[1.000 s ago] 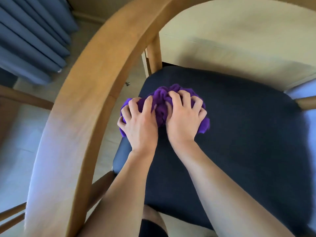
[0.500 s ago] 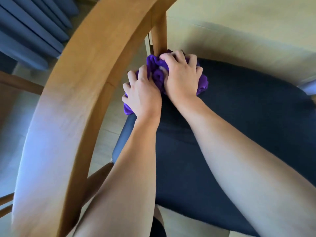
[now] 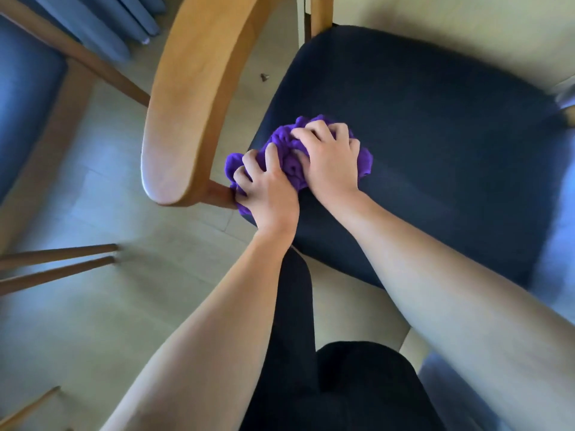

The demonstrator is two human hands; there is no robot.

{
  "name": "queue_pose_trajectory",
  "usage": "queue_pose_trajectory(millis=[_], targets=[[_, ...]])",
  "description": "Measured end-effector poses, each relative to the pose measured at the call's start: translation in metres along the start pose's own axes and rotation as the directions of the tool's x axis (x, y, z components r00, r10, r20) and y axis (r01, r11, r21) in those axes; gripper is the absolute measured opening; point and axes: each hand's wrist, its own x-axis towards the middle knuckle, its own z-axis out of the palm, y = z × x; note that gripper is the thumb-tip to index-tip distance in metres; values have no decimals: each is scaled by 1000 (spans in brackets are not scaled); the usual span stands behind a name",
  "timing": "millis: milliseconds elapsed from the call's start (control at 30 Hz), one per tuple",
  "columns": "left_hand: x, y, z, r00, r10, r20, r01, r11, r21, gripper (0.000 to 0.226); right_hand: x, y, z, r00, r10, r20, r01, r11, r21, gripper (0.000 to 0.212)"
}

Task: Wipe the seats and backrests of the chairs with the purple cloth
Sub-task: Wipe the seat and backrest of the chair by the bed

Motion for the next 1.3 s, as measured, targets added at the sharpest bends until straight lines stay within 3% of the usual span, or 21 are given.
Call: queue_pose_trajectory(millis=[200,433,667,867,967,1133,1300], targets=[[-28,14,9,999,27,35,-23,993,-117,48,-42,21,-10,997,62,-36,-62,998,2,31],[-76,72,45,965,262,19,-260,962,-80,55,-91,93,-38,955,249,-163,-243,968,57,31],[-135,138,68,810,573,126,-569,819,-67,52,-153,168,-68,773,582,-253,-577,810,101,33],[-115,123,68,704,706,79,-705,708,-50,47,-141,146,-56,623,717,-313,-714,684,150,33],[-90,103,60,718,693,60,-692,721,-32,45,-123,120,-43,653,689,-315,-688,713,135,32],[-41,52,40,790,613,-11,-612,790,33,47,-84,69,-21,789,538,-295,-540,838,84,32],[2,2,18,940,327,-102,-324,945,46,41,-39,7,4,926,329,-187,-325,944,52,31]])
